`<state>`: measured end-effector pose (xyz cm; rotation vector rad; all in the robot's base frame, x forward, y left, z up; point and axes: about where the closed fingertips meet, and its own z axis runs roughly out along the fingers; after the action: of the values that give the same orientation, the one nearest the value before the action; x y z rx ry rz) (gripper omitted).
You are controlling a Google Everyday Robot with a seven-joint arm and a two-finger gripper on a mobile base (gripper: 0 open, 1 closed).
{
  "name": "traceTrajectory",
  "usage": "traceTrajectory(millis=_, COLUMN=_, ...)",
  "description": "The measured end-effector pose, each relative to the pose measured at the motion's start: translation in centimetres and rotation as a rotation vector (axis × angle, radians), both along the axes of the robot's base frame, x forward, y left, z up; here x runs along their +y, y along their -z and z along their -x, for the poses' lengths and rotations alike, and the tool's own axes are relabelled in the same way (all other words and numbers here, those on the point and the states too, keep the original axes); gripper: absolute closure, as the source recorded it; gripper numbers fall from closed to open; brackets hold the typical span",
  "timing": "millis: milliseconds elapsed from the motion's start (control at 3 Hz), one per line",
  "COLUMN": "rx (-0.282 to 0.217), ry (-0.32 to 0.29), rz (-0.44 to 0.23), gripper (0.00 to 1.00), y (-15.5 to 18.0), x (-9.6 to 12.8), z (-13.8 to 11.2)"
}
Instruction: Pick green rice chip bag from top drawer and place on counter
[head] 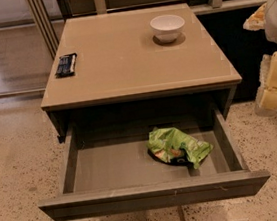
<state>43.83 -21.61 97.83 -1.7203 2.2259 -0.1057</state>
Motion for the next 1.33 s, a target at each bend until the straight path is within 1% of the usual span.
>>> traceTrajectory(millis=333, rx=0.0, ry=0.0, rz=0.0, gripper=0.0, y=0.0, x=0.0, z=0.0)
traceTrajectory(millis=667, rx=-0.006, ry=0.001, rz=-0.002, gripper=0.15, y=0.0, x=0.1, z=0.0)
traceTrajectory(millis=1000, rx=0.0, ry=-0.027, rz=-0.052, gripper=0.38, y=2.2, x=0.9, z=-0.4)
traceTrajectory(millis=1333, rx=0.046, ry=-0.063, rz=-0.138, gripper=0.61, y=6.9, x=2.2, z=-0.7)
